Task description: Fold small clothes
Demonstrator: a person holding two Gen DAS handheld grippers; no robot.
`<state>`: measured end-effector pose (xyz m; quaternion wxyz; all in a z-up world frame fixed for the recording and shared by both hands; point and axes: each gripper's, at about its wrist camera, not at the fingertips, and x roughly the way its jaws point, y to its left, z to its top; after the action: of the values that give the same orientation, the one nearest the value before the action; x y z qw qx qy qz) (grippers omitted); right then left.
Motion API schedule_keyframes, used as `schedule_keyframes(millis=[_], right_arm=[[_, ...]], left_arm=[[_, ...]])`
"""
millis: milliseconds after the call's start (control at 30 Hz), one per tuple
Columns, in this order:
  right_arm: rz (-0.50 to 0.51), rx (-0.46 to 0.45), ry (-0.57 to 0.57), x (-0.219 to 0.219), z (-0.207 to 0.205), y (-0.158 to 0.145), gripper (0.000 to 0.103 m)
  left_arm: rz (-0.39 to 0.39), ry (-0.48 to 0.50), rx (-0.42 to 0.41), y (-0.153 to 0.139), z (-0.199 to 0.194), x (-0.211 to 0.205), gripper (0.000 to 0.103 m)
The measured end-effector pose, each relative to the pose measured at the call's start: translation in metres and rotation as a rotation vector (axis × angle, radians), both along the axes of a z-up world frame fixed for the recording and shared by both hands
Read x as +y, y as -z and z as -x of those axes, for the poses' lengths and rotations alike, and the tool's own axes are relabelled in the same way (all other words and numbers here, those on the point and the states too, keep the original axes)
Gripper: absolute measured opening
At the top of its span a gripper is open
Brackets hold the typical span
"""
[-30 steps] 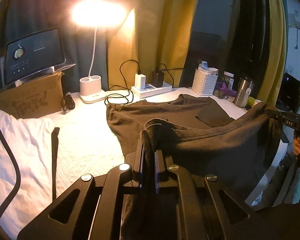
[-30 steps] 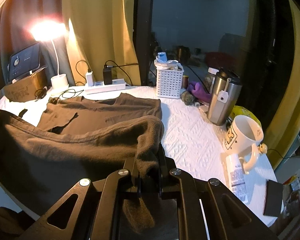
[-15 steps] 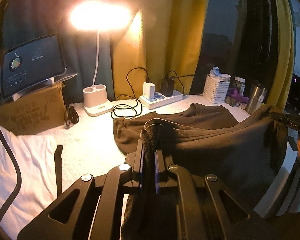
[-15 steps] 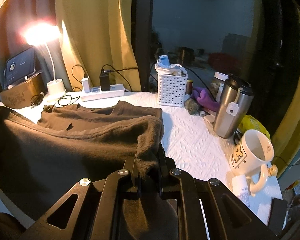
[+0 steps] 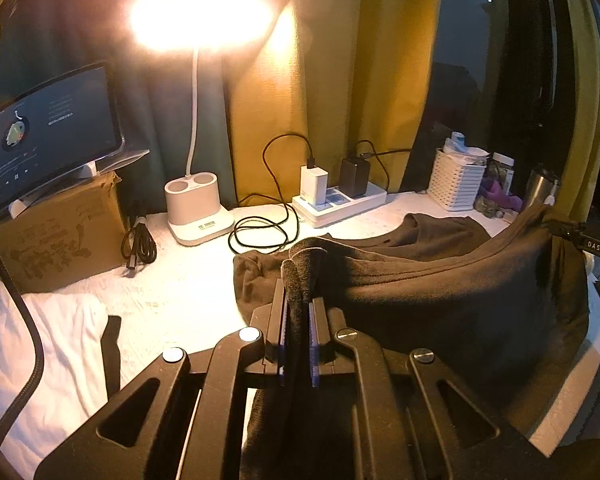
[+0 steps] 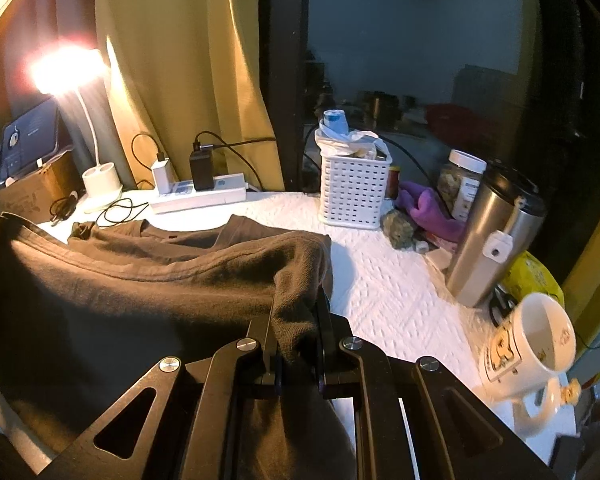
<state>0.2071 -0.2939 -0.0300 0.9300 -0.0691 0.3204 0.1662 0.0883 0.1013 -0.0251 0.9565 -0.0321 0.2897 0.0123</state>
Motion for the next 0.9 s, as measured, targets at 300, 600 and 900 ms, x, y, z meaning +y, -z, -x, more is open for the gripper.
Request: schedule_keyframes(millis=[300,600,900], right_arm=[[0.006,-0.003,-0.029,0.018,-0.046,0.007,0.011],[0.022,0.005,-0.052,0.039,-0.098,0.022,0.011],[0.107,0.106,-0.011,0.048,-0.145,0.076,0.011]], left_arm=[[-0.032,-0.022,0.002,0.008,-0.036,0.017,0.007],[-0.037,-0.04,0.014,0.026,-0.074,0.037,0.007],[-0.001,-0.09,0.144,0.075,-0.114,0.054,0.008]])
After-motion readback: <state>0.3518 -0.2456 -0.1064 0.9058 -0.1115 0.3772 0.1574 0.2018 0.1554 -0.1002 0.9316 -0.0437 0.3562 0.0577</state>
